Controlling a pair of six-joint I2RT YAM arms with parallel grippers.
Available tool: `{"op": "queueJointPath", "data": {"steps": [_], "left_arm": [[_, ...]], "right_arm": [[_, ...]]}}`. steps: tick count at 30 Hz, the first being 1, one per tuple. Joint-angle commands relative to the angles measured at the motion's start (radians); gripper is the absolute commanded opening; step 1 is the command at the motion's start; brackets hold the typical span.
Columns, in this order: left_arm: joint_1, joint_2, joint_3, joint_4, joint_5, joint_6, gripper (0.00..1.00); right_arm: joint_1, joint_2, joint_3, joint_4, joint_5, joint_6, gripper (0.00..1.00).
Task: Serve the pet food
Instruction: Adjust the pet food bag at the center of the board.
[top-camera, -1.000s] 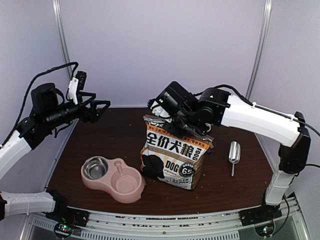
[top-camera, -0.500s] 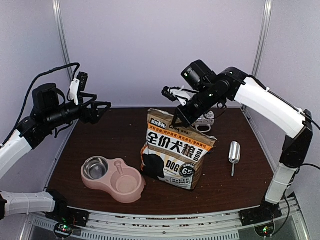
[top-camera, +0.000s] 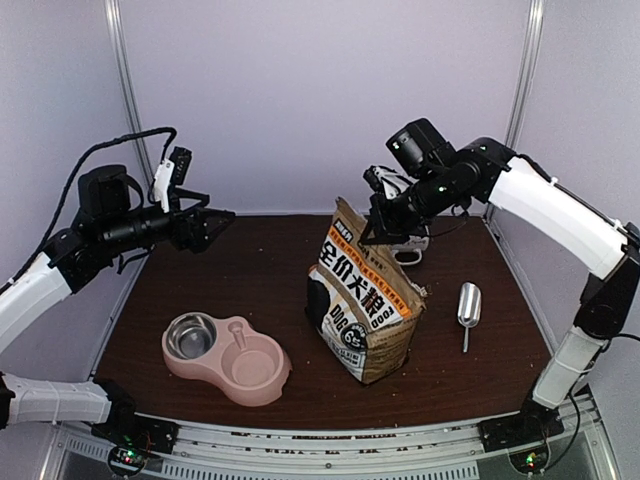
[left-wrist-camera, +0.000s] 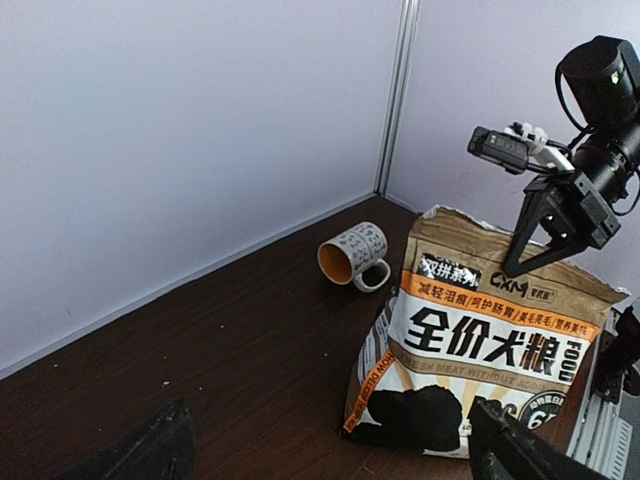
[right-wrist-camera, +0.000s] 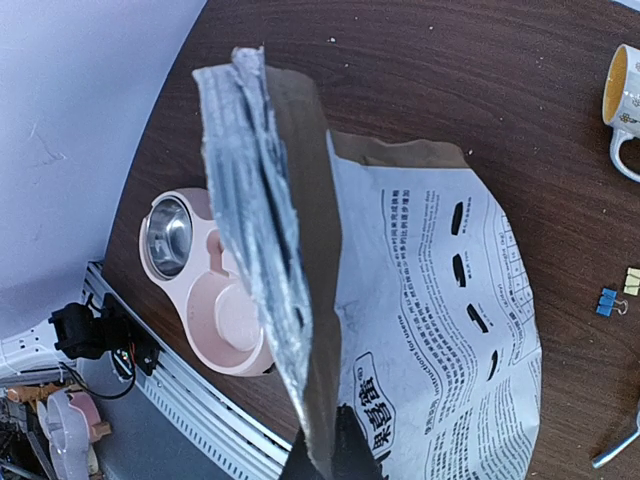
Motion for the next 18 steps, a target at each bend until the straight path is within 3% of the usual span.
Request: {"op": "queueJointPath", "data": {"steps": [1, 8, 18], "left_arm": [[-0.028, 0.022, 0.036, 0.01, 0.03, 0.0, 0.98], [-0.044, 0.045, 0.037, 0.007, 0.037, -0.005, 0.98], [-0.049, 0.073, 0.042, -0.012, -0.009, -0.03, 0.98]], "right_arm": [[-0.003, -0.217, 0.005, 0.467, 0.012, 0.184, 0.0], [-0.001, -0.24, -0.082, 0.616, 0.079, 0.254, 0.0], [-0.004, -0.256, -0.266, 0.655, 0.209, 0.215, 0.0]]}}
